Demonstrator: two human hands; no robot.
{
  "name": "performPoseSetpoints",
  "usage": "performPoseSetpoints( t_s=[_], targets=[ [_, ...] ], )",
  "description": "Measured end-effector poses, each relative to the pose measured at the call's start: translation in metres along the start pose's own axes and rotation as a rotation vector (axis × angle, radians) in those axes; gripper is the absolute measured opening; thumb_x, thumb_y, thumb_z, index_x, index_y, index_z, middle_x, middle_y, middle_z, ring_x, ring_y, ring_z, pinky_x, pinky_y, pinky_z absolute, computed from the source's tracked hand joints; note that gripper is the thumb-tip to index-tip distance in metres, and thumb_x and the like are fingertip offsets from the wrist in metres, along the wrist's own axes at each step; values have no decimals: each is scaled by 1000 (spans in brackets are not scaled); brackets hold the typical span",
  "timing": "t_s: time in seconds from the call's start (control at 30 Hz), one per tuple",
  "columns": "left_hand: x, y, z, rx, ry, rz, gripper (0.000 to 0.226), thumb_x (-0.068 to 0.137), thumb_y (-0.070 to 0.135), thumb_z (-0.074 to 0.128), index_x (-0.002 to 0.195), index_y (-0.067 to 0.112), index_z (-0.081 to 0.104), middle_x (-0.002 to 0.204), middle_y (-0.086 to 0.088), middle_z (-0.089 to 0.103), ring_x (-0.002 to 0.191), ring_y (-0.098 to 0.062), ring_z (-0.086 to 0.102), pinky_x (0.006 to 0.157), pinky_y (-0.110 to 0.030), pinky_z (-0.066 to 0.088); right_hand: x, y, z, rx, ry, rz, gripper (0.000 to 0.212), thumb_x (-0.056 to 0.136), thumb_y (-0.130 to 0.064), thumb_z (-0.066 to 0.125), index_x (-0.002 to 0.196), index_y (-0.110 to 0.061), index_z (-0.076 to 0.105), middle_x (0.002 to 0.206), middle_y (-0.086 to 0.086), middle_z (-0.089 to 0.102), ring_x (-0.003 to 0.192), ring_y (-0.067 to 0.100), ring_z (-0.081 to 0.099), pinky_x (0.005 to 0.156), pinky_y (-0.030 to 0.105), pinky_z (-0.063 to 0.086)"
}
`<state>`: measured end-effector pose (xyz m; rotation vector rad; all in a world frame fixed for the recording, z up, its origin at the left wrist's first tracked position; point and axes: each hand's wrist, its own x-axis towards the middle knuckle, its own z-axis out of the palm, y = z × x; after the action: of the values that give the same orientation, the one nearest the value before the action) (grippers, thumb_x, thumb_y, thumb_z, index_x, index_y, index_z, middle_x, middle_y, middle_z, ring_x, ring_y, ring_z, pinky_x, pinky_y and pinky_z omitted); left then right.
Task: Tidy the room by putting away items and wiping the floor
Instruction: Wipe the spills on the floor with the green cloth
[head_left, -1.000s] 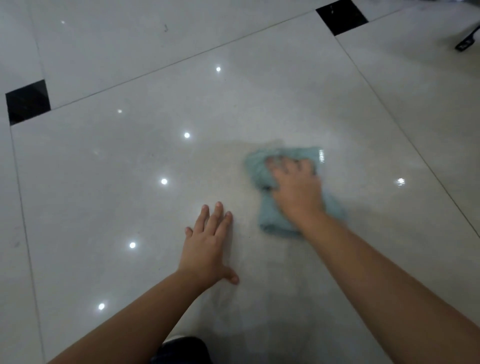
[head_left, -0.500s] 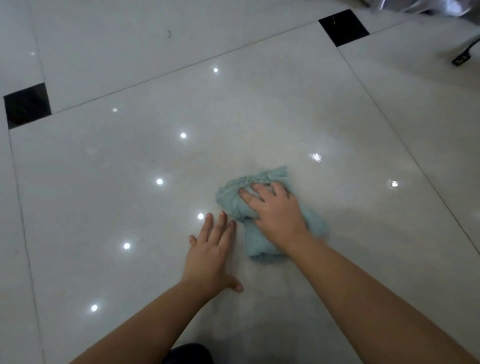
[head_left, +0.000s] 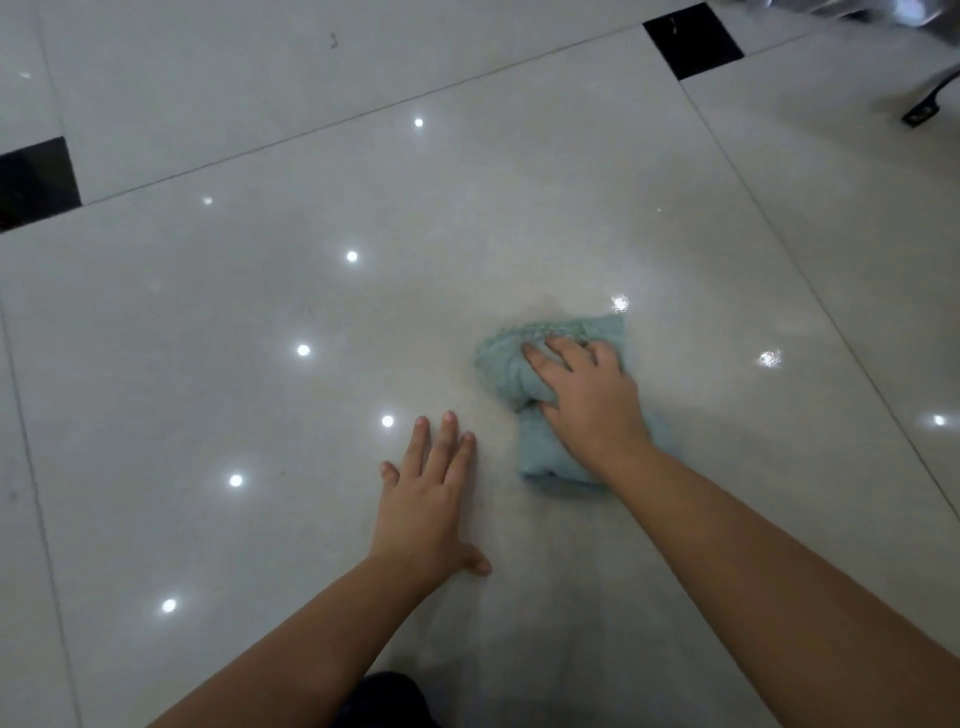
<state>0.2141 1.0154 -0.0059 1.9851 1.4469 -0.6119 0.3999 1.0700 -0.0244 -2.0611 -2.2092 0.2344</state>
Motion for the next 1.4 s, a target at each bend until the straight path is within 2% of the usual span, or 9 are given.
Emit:
performPoseSetpoints(
  t_s=[0.1,0.33,0.53,0.67,0.73,0.8,0.93,1.13,1.4],
  targets=[
    [4,-2,3,2,3,-1,127,63,57,73,147,22,-15,154,1,-29,142,-26,-26,115,-55,8,39,-19,6,13,-142,114,53,84,-30,56,136,-31,43,141,-1,44,121,33,41,91,42,47],
    [2,0,-2,-3,-22,11,124,65,56,72,148,21,-14,154,0,-29,142,-27,-26,115,-56,7,-36,23,6,47,-70,-87,52,68,-36,46,117,-26,61,117,4,65,93,28,50,66,41,56],
    [2,1,-2,23,-22,8,124,65,56,72,148,20,-14,154,-1,-28,143,-28,-25,114,-57,10,30,-27,2,109,-135,308,54,85,-33,54,137,-33,39,142,0,37,125,31,32,93,43,39],
    [1,0,0,22,-14,3,126,63,57,72,148,22,-14,155,0,-26,143,-27,-24,115,-57,10,-21,-34,2,79,-104,31,51,70,-35,58,120,-30,60,123,4,59,103,33,56,74,42,54],
    [0,-1,2,28,-14,13,126,64,59,71,147,22,-16,155,0,-27,142,-27,-25,115,-57,9,-20,-16,-2,116,-153,-63,51,74,-34,58,124,-33,56,127,2,55,109,31,51,82,41,52],
    [1,-3,2,14,-4,17,126,63,58,71,147,23,-16,154,1,-29,142,-26,-26,115,-57,8,4,3,-1,161,-228,47,54,81,-32,60,133,-36,46,138,0,42,122,30,37,96,40,44],
    [1,-4,4,-2,-3,25,125,64,57,72,147,24,-15,153,2,-31,141,-24,-28,115,-55,6,32,7,-8,168,-144,399,51,85,-33,55,135,-36,43,141,2,35,126,32,30,99,41,37],
    [3,-6,6,14,8,27,126,61,60,72,148,22,-11,154,3,-28,137,-20,-31,114,-57,9,-25,-50,10,155,-96,102,52,76,-29,64,127,-29,54,134,6,49,112,37,46,86,46,48],
    [1,-7,8,-11,45,17,128,59,62,72,148,23,-12,137,10,-39,140,-19,-30,117,-52,6,-7,75,-20,59,-115,542,49,86,-28,54,135,-26,44,139,10,38,121,39,35,94,45,38]
  ],
)
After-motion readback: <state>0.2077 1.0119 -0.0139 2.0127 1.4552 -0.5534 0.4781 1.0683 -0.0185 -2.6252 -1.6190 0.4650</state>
